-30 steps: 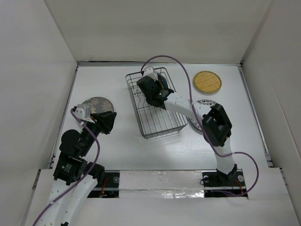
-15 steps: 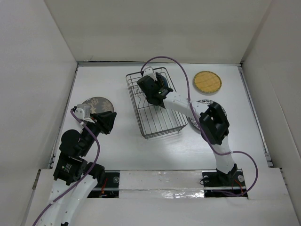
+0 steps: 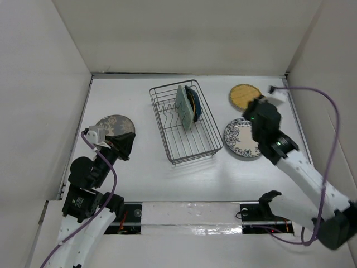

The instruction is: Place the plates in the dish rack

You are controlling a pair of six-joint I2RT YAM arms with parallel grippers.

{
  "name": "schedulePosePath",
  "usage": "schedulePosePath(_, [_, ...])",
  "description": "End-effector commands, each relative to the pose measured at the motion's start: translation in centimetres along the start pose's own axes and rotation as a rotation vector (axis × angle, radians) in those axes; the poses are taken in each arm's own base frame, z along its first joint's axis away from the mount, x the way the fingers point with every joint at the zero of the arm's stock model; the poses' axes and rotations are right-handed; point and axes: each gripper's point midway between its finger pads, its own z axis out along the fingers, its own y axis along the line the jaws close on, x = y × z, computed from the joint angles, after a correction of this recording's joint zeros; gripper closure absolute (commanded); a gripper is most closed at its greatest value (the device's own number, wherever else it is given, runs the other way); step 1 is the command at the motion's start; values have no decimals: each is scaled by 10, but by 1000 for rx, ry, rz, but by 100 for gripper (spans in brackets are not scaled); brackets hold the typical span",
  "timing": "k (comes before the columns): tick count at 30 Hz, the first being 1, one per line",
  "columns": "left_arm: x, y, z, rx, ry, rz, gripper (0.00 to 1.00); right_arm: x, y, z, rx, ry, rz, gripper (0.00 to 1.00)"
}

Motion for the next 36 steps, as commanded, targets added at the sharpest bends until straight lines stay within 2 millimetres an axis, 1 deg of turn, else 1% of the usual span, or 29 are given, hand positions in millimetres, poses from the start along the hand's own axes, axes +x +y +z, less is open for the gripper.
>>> schedulePosePath(1, [-10,-7,-3,34,-47,9,95,53,-77,-10,113,19,278,100])
schedulePosePath(2, [-10,-10,-5,45,-48,9,100,62,-114,-14,178,30,323,92])
schedulePosePath(3, [-12,-10,-5,44,-53,9,100,55,-129,-29,171,-13,386,79])
schedulePosePath(4, [-11,-12,-6,52,-50,8,100,64,-144,-35,191,-8,408,67])
schedulePosePath(5, [-12,-12,-7,54,-56,10,100,93,-174,-40,256,42,432,44])
schedulePosePath(6, [-12,-12,-7,55,-57,9,100,93,-184,-47,259,25,456,36])
schedulePosePath(7, [-14,-13,-9,56,-64,11,100,101,-196,-50,286,36,466,31])
schedulePosePath(8, [-13,-14,-9,63,-61,10,100,119,-200,-52,276,96,484,25])
schedulePosePath(9, [-14,-14,-9,59,-64,9,100,121,-223,-55,330,93,504,24])
schedulePosePath(10, [-14,-13,-10,56,-65,9,98,132,-228,-53,330,141,521,24])
schedulePosePath(11, [-16,-14,-11,57,-71,10,95,139,-222,-51,266,184,550,23])
schedulePosePath(12, [-16,-14,-11,57,-75,11,95,147,-232,-51,284,205,575,23])
schedulePosePath(13, [-16,-13,-12,55,-74,11,94,164,-234,-47,289,269,601,23])
schedulePosePath(14, [-18,-14,-13,57,-83,12,93,167,-229,-42,247,289,607,23])
schedulePosePath(15, [-18,-13,-13,52,-83,11,92,177,-226,-39,222,321,616,23])
schedulePosePath(16, [-19,-13,-14,52,-87,11,92,181,-222,-34,184,344,617,23])
schedulePosePath(17, [-19,-13,-14,51,-89,12,92,193,-216,-29,144,402,640,24])
schedulePosePath(20, [-18,-13,-14,51,-85,11,91,210,-216,-21,112,454,657,25])
schedulePosePath(22, [-18,-12,-13,49,-83,13,90,218,-215,-20,105,463,673,27])
schedulePosePath(23, [-17,-12,-12,49,-80,11,91,217,-215,-16,91,447,672,28])
schedulePosePath(25, [-17,-13,-12,50,-78,9,90,224,-215,-14,92,464,693,30])
schedulePosePath(26, [-17,-12,-11,49,-75,8,90,223,-217,-10,94,458,690,32])
schedulePosePath(28, [-17,-12,-11,48,-77,9,90,231,-223,-8,116,478,712,35])
schedulePosePath(29, [-17,-12,-11,45,-75,8,90,231,-223,-4,110,470,714,36])
schedulePosePath(31, [-18,-12,-11,45,-78,6,90,241,-226,-3,120,489,749,45])
schedulePosePath(32, [-17,-12,-10,44,-76,6,90,241,-226,-1,113,478,749,50])
schedulePosePath(33, [-17,-12,-10,45,-76,5,90,244,-227,-1,116,483,756,63])
schedulePosePath(35, [-16,-14,-10,53,-73,2,90,246,-227,0,116,482,762,77])
schedulePosePath(36, [-16,-13,-10,52,-74,2,90,246,-227,0,117,480,764,90])
